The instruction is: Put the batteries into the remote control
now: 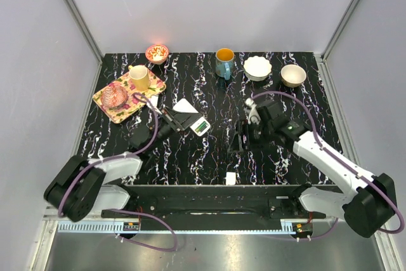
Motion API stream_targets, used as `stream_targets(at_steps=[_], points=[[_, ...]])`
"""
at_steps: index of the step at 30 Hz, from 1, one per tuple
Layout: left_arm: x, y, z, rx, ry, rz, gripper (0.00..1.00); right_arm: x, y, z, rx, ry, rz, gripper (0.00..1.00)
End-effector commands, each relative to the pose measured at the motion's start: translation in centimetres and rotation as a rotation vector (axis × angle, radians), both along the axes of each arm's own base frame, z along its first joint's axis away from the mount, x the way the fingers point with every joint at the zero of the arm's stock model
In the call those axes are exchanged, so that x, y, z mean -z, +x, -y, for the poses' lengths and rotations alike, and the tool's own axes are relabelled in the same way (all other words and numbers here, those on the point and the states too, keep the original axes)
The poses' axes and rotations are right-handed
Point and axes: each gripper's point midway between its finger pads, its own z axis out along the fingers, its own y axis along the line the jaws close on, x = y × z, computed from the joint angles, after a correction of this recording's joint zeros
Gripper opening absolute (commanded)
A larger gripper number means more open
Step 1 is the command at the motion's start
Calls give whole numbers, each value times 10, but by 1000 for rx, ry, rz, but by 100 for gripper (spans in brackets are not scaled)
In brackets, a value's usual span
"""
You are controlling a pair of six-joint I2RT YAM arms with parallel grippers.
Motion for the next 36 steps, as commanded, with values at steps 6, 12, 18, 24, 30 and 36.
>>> stream_targets(at_steps=[6,12,18,24,30,36], points=[[1,-18,-30,-114,116,100,0,85,-32,24,88,-422,-102,49],[8,-26,-33,-103,126,95,0,110,-36,23,100,-478,-140,39],[11,-31,-30,-68,94,85,0,125,-38,10,88,-476,-156,35],[13,-33,-31,-64,93,84,0,143,-40,2,74,-501,-185,32],[17,-34,-31,-62,99,77,0,148,-39,11,87,-545,-181,29],[19,-33,-31,-67,93,73,0,154,-46,18,71,-573,-200,25]])
